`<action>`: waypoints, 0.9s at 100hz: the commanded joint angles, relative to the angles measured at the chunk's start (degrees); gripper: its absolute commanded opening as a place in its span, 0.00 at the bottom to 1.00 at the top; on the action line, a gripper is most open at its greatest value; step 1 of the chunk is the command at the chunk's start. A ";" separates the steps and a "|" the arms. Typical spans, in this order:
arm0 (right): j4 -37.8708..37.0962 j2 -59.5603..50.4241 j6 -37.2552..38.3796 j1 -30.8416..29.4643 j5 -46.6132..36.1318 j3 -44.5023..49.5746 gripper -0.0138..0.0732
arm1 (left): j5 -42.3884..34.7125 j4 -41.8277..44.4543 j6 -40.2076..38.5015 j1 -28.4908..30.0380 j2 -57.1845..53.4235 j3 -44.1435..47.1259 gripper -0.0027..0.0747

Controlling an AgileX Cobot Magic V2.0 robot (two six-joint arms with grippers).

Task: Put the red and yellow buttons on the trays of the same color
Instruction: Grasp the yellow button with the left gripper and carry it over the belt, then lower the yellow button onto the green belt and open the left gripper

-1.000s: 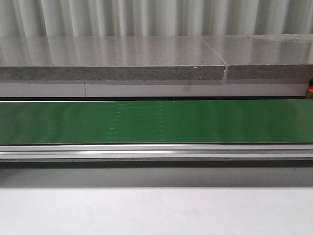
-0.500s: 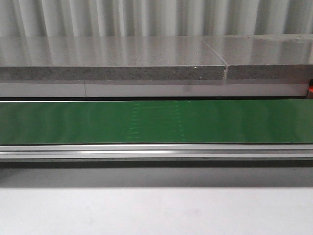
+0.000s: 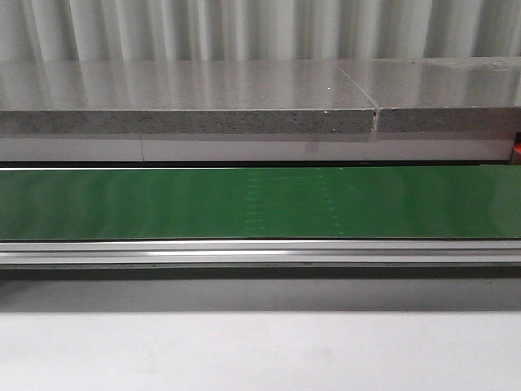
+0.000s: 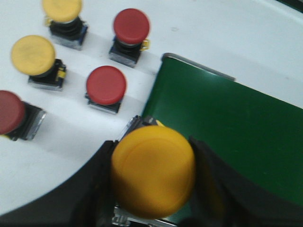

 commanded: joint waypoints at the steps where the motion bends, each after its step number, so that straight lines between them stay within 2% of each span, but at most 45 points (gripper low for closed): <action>1: 0.16 -0.19 -0.32 0.24 -4.37 -1.39 0.08 | -0.44 -1.54 0.99 -3.30 -1.55 -3.52 0.01; 27: 0.16 -0.19 -0.32 0.24 -4.37 -1.39 0.08 | -1.02 -1.54 2.36 -9.23 2.19 -4.33 0.01; 76: 0.16 -0.19 -0.32 0.24 -4.37 -1.39 0.08 | -0.70 -0.13 2.39 -9.24 7.07 -4.33 0.01; 83: 0.16 -0.19 -0.32 0.24 -4.37 -1.39 0.08 | -0.59 -0.13 2.39 -9.24 7.32 -4.33 0.05; 90: 0.16 -0.19 -0.32 0.24 -4.37 -1.39 0.08 | -0.36 0.26 2.61 -9.24 7.59 -4.33 0.14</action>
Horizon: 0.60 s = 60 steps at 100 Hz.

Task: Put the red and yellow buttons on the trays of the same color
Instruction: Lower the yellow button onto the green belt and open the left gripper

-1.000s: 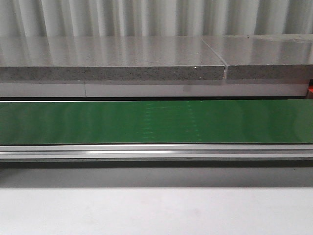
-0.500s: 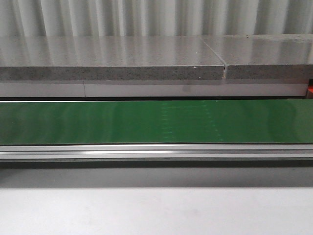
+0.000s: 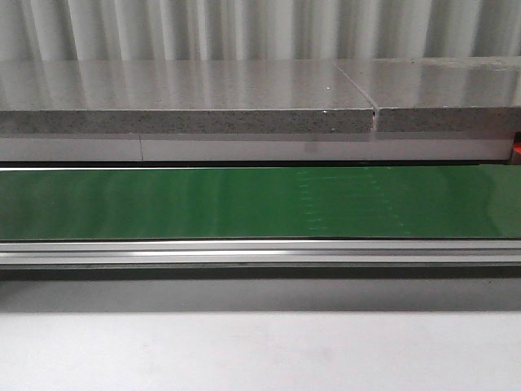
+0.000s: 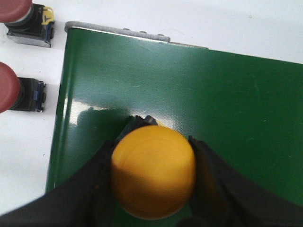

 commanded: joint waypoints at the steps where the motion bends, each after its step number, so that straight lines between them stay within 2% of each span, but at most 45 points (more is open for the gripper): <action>1: 0.16 -0.19 -0.32 0.24 -4.37 -1.39 0.08 | -1.43 -0.52 0.53 -0.33 -1.43 -1.87 0.17; 12: 0.16 -0.19 -0.32 0.24 -4.37 -1.39 0.08 | -0.97 -0.37 0.81 -0.33 -1.19 -1.87 0.41; 19: 0.16 -0.19 -0.32 0.24 -4.37 -1.39 0.08 | -0.55 -0.37 0.90 -0.33 -1.19 -1.87 0.59; 20: 0.16 -0.19 -0.32 0.24 -4.37 -1.39 0.08 | -0.43 -0.37 0.90 -0.33 -1.19 -1.87 0.64; 27: 0.16 -0.19 -0.32 0.24 -4.37 -1.39 0.08 | 0.12 -0.37 1.03 -0.33 -1.30 -2.00 0.75; 33: 0.16 -0.19 -0.32 0.24 -4.37 -1.39 0.08 | 1.25 -0.75 1.16 -0.33 -1.43 -2.58 0.78; 49: 0.16 -0.19 -0.32 0.24 -4.37 -1.39 0.08 | 5.09 -2.49 2.16 -0.33 -2.20 -5.62 0.78; 60: 0.16 -0.19 -0.32 0.24 -4.37 -1.39 0.08 | 4.57 -4.58 3.86 -0.33 -4.39 -6.20 0.78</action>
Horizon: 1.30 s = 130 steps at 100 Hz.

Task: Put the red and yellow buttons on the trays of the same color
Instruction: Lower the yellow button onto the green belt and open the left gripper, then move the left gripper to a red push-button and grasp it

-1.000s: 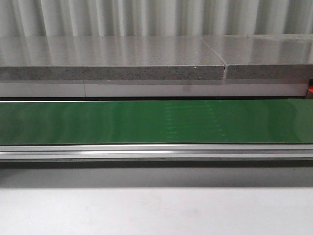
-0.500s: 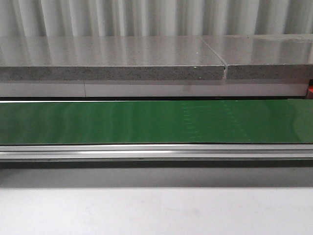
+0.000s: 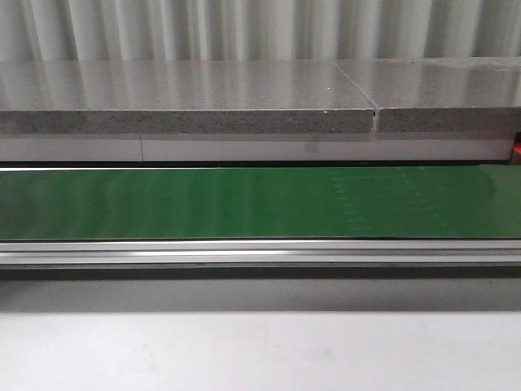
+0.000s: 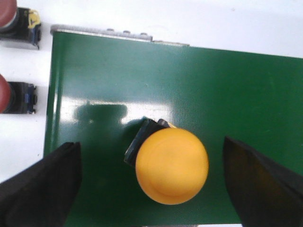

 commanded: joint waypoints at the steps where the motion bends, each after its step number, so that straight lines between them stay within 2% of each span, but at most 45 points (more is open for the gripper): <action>1: 0.16 -0.19 -0.32 0.24 -4.37 -1.39 0.08 | -1.50 -3.07 1.50 -0.33 -4.22 -2.21 0.78; 17: 0.16 -0.19 -0.32 0.24 -4.37 -1.39 0.08 | -6.00 -3.55 2.05 -0.09 -8.90 -2.21 0.78; 31: 0.16 -0.19 -0.32 0.24 -4.37 -1.39 0.08 | -6.59 -3.43 1.07 2.29 -11.23 -2.21 0.78; 60: 0.16 -0.19 -0.32 0.24 -4.37 -1.39 0.08 | -8.51 -3.43 -3.01 12.63 -11.36 2.55 0.78; 93: 0.16 -0.19 -0.32 0.24 -4.37 -1.39 0.08 | -16.41 -3.34 -5.02 22.59 -11.36 14.03 0.78; 109: 0.16 -0.19 -0.32 0.24 -4.37 -1.39 0.08 | -20.55 -3.34 -5.02 24.77 -11.26 19.02 0.78; 130: 0.16 -0.19 -0.32 0.24 -4.37 -1.39 0.08 | -23.09 -2.19 -5.02 25.01 -8.62 19.35 0.78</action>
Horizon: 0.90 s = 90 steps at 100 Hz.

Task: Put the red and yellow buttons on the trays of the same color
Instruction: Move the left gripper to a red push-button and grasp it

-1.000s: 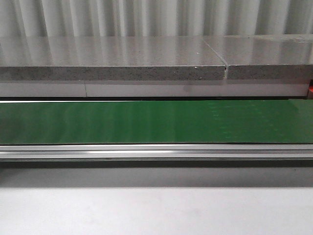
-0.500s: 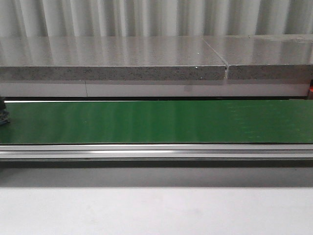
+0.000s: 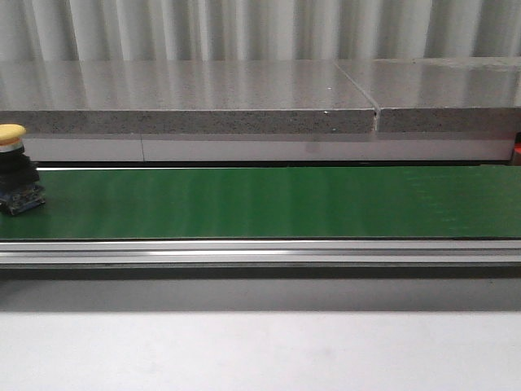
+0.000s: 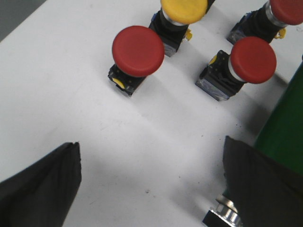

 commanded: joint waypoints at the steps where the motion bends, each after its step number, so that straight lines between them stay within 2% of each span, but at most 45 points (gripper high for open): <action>1: 0.16 -0.19 -0.32 0.24 -4.37 -1.39 0.08 | -3.70 -0.28 -0.43 0.01 0.02 -1.57 0.78; 90: 0.16 -0.19 -0.32 0.24 -4.37 -1.39 0.08 | -3.90 0.83 -0.43 0.01 22.15 -16.74 0.78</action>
